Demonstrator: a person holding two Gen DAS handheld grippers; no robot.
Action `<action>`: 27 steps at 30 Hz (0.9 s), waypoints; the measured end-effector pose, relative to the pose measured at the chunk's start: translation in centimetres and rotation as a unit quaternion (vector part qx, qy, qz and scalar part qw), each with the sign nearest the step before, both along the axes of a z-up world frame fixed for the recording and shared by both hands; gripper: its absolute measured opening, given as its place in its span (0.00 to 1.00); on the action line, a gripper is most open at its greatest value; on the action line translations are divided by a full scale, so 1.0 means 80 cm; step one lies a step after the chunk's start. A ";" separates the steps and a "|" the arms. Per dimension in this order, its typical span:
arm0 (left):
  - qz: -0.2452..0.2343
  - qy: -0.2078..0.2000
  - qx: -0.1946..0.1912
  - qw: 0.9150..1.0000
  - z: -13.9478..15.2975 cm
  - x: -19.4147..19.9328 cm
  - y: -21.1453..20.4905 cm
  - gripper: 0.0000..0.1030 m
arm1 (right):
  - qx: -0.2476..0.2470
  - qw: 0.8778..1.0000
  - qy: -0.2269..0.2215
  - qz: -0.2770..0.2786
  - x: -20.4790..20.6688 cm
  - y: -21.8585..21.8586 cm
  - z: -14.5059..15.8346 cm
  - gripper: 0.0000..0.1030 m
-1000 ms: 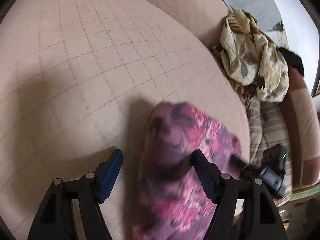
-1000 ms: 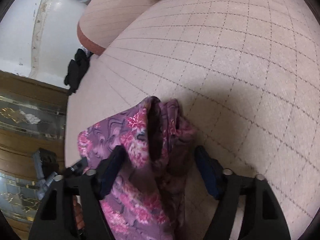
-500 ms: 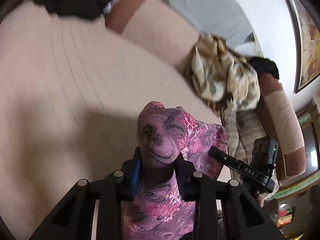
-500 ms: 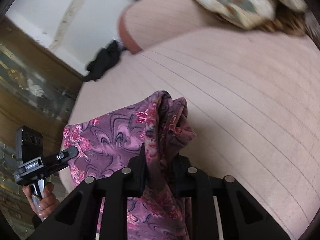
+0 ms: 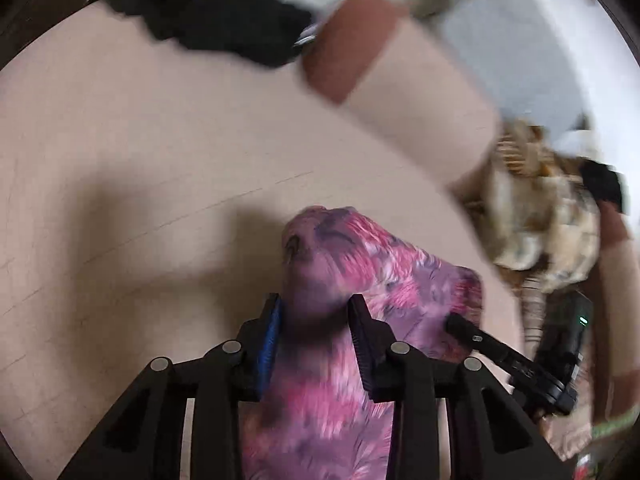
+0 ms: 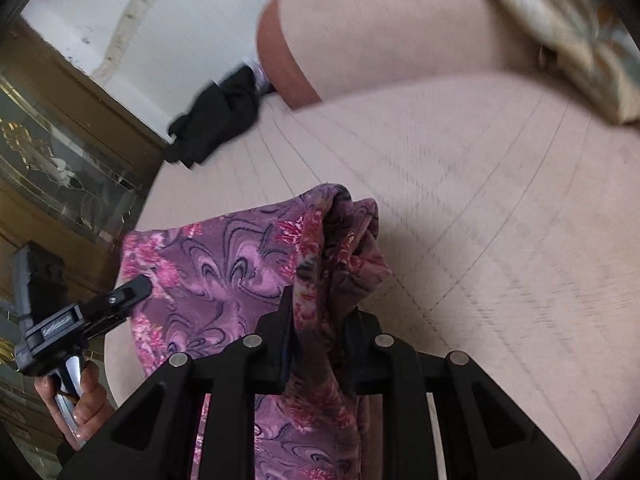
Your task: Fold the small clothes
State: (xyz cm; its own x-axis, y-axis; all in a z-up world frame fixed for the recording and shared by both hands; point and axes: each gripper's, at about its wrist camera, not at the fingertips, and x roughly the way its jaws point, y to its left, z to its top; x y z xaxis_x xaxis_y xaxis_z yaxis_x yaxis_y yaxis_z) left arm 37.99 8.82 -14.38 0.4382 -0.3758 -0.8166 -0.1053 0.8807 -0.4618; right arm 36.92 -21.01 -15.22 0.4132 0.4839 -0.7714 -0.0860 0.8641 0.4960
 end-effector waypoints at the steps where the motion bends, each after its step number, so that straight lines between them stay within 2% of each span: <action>1: 0.007 0.003 0.008 1.000 -0.003 0.001 0.005 0.34 | -0.006 1.000 0.005 -0.003 0.001 -0.001 -0.010 0.24; 3: 0.019 0.006 0.009 1.000 -0.001 -0.003 0.019 0.37 | -0.006 1.000 0.017 -0.019 -0.005 -0.009 -0.021 0.34; 5: 0.022 0.003 0.005 1.000 0.008 -0.015 0.023 0.53 | 0.006 0.999 0.025 -0.023 -0.026 -0.018 -0.017 0.45; 7: 0.002 0.000 0.024 1.000 0.020 -0.040 0.016 0.63 | -0.001 1.000 0.020 -0.014 -0.064 -0.022 -0.006 0.49; 8: -0.009 0.000 0.029 1.000 0.021 -0.053 0.011 0.65 | -0.010 1.000 0.019 -0.008 -0.091 -0.021 -0.003 0.57; 10: -0.031 0.000 0.039 0.999 0.020 -0.090 -0.001 0.66 | -0.007 1.000 0.024 0.010 -0.145 -0.026 -0.005 0.58; 14: -0.028 0.009 0.060 0.998 -0.008 -0.178 -0.008 0.67 | 0.039 0.998 0.050 0.011 -0.239 -0.038 -0.031 0.57; 17: -0.025 0.029 0.074 0.997 -0.036 -0.219 -0.015 0.67 | 0.062 0.997 0.055 -0.011 -0.258 -0.047 -0.037 0.46; 20: -0.025 0.011 0.063 0.998 -0.040 -0.227 -0.016 0.67 | 0.111 0.992 0.048 -0.030 -0.249 -0.053 -0.033 0.46; 21: -0.030 0.014 0.058 0.998 -0.044 -0.227 -0.018 0.67 | 0.126 0.990 0.048 -0.032 -0.246 -0.052 -0.033 0.42; 22: -0.032 0.017 0.057 0.998 -0.046 -0.227 -0.018 0.58 | 0.127 0.990 0.049 -0.027 -0.245 -0.048 -0.035 0.38; 23: -0.034 0.017 0.057 0.998 -0.046 -0.228 -0.020 0.46 | 0.121 0.991 0.051 -0.023 -0.246 -0.043 -0.038 0.27; 24: -0.034 0.017 0.045 0.998 -0.046 -0.232 -0.019 0.42 | 0.115 0.992 0.054 -0.020 -0.247 -0.037 -0.042 0.16; 25: -0.029 0.015 0.037 0.999 -0.044 -0.234 -0.016 0.34 | 0.113 0.992 0.059 -0.014 -0.251 -0.031 -0.047 0.13; 26: -0.022 0.011 0.030 0.999 -0.042 -0.239 -0.011 0.13 | 0.105 0.992 0.062 -0.013 -0.254 -0.027 -0.051 0.08; 27: -0.015 0.007 0.022 1.000 -0.037 -0.246 -0.004 0.10 | 0.098 0.993 0.061 -0.015 -0.255 -0.027 -0.049 0.07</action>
State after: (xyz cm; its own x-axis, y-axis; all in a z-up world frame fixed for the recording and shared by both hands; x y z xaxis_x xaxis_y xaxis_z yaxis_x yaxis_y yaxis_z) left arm 18.32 8.49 -17.37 0.4153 -0.3527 -0.8385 -0.0856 0.9025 -0.4220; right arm 16.50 -23.13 -19.15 0.3388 0.6195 -0.7081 0.0089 0.7505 0.6608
